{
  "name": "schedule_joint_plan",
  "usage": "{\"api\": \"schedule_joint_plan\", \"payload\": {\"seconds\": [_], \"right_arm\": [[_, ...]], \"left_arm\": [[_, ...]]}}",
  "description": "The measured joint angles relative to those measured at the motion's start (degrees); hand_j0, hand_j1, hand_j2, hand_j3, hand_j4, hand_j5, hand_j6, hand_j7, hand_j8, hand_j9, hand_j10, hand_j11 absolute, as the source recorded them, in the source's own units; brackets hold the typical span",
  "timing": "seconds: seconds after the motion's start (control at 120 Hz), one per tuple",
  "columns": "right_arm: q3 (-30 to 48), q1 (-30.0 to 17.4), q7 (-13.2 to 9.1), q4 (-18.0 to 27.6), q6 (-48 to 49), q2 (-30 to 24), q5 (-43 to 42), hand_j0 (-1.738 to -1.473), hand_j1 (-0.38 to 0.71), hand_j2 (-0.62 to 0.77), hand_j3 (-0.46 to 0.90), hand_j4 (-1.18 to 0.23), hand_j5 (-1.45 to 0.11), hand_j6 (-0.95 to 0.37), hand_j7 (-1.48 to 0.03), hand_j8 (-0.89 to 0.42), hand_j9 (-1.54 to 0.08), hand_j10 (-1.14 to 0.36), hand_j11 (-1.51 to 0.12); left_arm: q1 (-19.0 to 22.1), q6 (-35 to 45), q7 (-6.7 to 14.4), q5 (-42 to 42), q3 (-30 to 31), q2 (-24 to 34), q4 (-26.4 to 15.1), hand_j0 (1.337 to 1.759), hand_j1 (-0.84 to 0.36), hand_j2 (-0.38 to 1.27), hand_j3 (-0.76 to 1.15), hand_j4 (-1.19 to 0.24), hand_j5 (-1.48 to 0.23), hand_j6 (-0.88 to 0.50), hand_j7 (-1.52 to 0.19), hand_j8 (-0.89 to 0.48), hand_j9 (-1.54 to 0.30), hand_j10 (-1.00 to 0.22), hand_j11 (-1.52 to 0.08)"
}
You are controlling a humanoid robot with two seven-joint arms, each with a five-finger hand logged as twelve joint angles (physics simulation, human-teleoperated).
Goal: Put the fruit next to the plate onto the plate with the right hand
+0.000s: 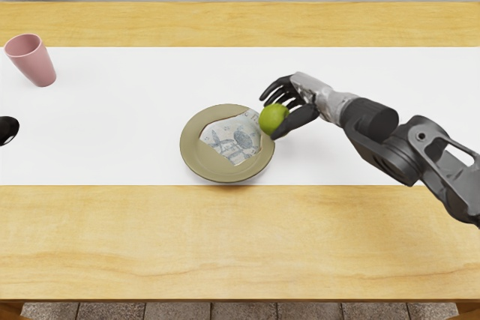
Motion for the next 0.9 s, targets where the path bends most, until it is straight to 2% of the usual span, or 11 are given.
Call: {"api": "schedule_joint_plan", "payload": {"seconds": [0.433,0.492,0.6,0.783,0.9], "right_arm": [[-4.5,0.0,-0.7,-1.0,-5.6,5.9,-1.0,-1.658,0.22,0.36,0.0,-0.61,-0.82,-0.55,-0.81,-0.43,-0.8,-0.48,-0.8],[-4.7,0.0,-0.8,-1.1,-5.9,6.1,-1.0,-1.658,0.21,0.3,0.0,-0.59,-0.78,-0.54,-0.77,-0.43,-0.77,-0.47,-0.77],[-4.6,0.1,-1.1,-0.9,-7.0,6.2,-0.8,-1.658,0.09,0.16,0.0,-0.43,-0.57,-0.41,-0.57,-0.34,-0.56,-0.37,-0.56],[-3.7,2.5,-4.0,0.2,-6.8,5.8,-0.5,-1.658,-0.11,0.06,0.0,-0.23,-0.3,-0.22,-0.3,-0.19,-0.3,-0.2,-0.3],[1.7,3.1,-4.5,0.3,0.8,5.3,2.3,-1.658,-0.2,0.03,0.0,-0.14,-0.19,-0.14,-0.19,-0.12,-0.19,-0.13,-0.18]], "left_arm": [[0.0,0.0,0.0,0.0,0.0,0.0,0.0,1.658,0.34,0.0,0.0,-0.01,-0.02,-0.01,-0.02,-0.01,-0.02,-0.01,-0.02],[0.0,0.0,0.0,0.0,0.0,0.0,0.0,1.658,0.34,0.0,0.0,-0.01,-0.02,-0.01,-0.02,-0.01,-0.02,-0.01,-0.02],[0.0,0.0,0.0,0.0,0.0,0.0,0.0,1.658,0.34,0.0,0.0,-0.01,-0.02,-0.01,-0.02,-0.01,-0.02,-0.01,-0.02],[0.0,0.0,0.0,0.0,0.0,0.0,0.0,1.658,0.34,0.0,0.0,-0.01,-0.02,-0.01,-0.02,-0.01,-0.02,-0.01,-0.02],[0.0,0.0,0.0,0.0,0.0,0.0,0.0,1.658,0.34,0.0,0.0,-0.01,-0.02,-0.01,-0.02,-0.01,-0.02,-0.01,-0.02]]}}
